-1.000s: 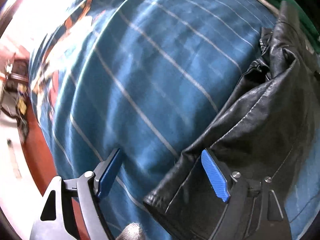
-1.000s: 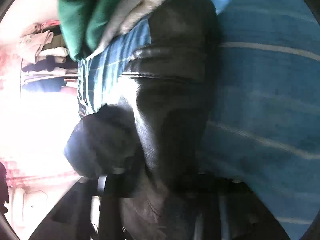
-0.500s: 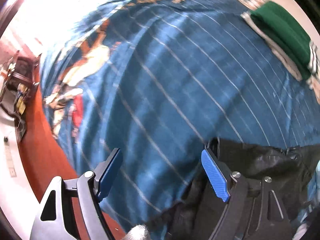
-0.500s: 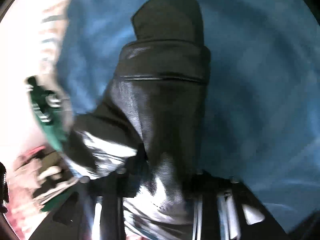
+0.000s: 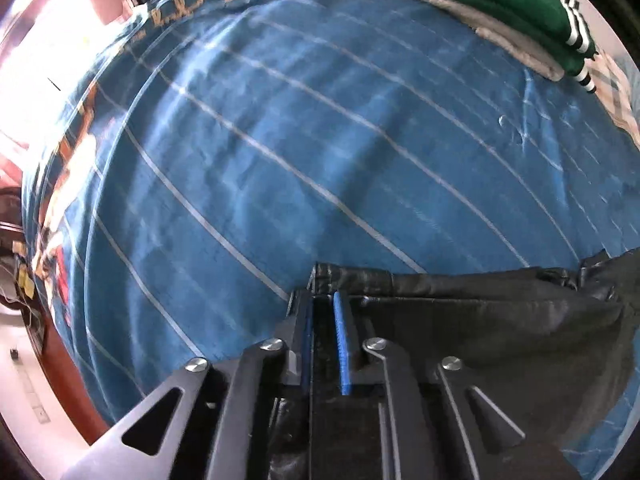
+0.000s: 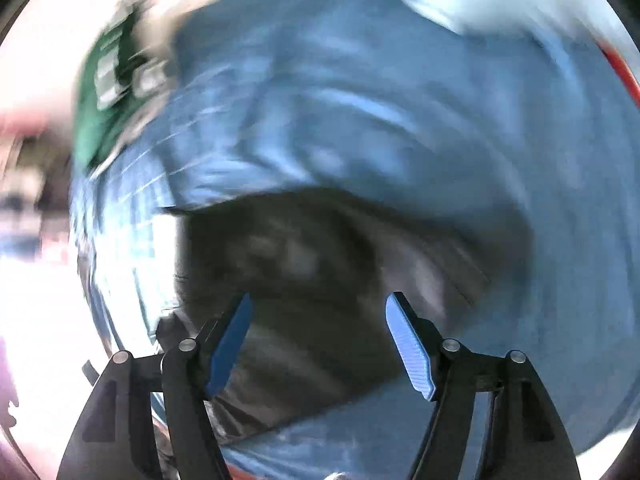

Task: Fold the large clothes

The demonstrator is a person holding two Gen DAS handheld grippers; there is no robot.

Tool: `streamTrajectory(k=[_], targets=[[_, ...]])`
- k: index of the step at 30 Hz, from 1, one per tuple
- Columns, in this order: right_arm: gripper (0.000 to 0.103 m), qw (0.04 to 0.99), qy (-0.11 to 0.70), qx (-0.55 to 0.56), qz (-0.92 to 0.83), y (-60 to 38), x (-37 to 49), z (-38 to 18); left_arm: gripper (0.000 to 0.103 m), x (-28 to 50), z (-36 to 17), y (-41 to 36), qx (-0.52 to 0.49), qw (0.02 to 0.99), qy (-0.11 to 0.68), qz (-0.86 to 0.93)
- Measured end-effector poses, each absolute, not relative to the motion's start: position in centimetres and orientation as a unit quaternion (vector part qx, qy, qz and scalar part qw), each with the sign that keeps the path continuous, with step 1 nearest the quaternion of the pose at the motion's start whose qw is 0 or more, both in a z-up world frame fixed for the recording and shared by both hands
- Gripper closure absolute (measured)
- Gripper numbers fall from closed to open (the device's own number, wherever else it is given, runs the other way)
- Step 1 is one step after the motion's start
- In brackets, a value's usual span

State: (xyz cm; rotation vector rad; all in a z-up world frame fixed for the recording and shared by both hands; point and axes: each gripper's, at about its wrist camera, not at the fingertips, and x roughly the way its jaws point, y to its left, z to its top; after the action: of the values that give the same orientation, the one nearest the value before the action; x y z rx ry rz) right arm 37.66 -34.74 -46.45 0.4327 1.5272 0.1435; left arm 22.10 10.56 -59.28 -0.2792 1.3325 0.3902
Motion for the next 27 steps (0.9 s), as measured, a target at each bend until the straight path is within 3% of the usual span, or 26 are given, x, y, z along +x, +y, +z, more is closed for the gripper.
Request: streamTrajectory(k=[1,4,5,7,10,12,13,15,16,22,27], targets=[[0.031,0.695,0.691,0.172,0.099,-32.1,39.1,-46.1,0.103,22.1,-59.1,10.9,-0.131,0.76,0.609,0.184],[0.036,0.648,0.724,0.152,0.179,-25.6,41.4,-47.7,0.103,21.8,-59.4,13.0,-0.15,0.753,0.611,0.195],[0.056,0.638,0.735,0.146,0.181,-23.8,41.9,-49.1,0.103,21.7,-59.6,13.7,-0.164,0.748,0.609,0.204],[0.076,0.634,0.75,0.121,0.147,-21.6,42.8,-52.3,0.102,21.8,-59.5,15.2,-0.192,0.741,0.608,0.213],[0.086,0.637,0.751,0.154,0.076,-21.6,44.4,-57.2,0.097,21.9,-58.3,16.0,-0.202,0.74,0.604,0.217],[0.088,0.648,0.74,0.173,0.055,-21.9,45.0,-57.4,0.096,22.1,-57.4,15.9,-0.186,0.74,0.607,0.224],[0.087,0.644,0.743,0.176,0.048,-21.9,45.1,-57.2,0.088,22.3,-57.0,15.8,-0.182,0.741,0.607,0.222],[0.087,0.639,0.744,0.19,0.041,-22.2,44.9,-56.0,0.045,22.3,-56.3,15.4,-0.177,0.748,0.602,0.218],[0.086,0.644,0.74,0.187,0.047,-22.1,44.7,-54.6,0.014,21.7,-56.2,15.1,-0.175,0.752,0.597,0.217],[0.083,0.645,0.733,0.168,0.137,-19.3,41.6,-49.9,0.011,21.5,-55.1,13.5,-0.149,0.774,0.574,0.221],[0.084,0.636,0.753,0.123,0.118,-17.1,40.5,-56.7,0.011,21.8,-55.7,11.4,-0.126,0.773,0.587,0.208]])
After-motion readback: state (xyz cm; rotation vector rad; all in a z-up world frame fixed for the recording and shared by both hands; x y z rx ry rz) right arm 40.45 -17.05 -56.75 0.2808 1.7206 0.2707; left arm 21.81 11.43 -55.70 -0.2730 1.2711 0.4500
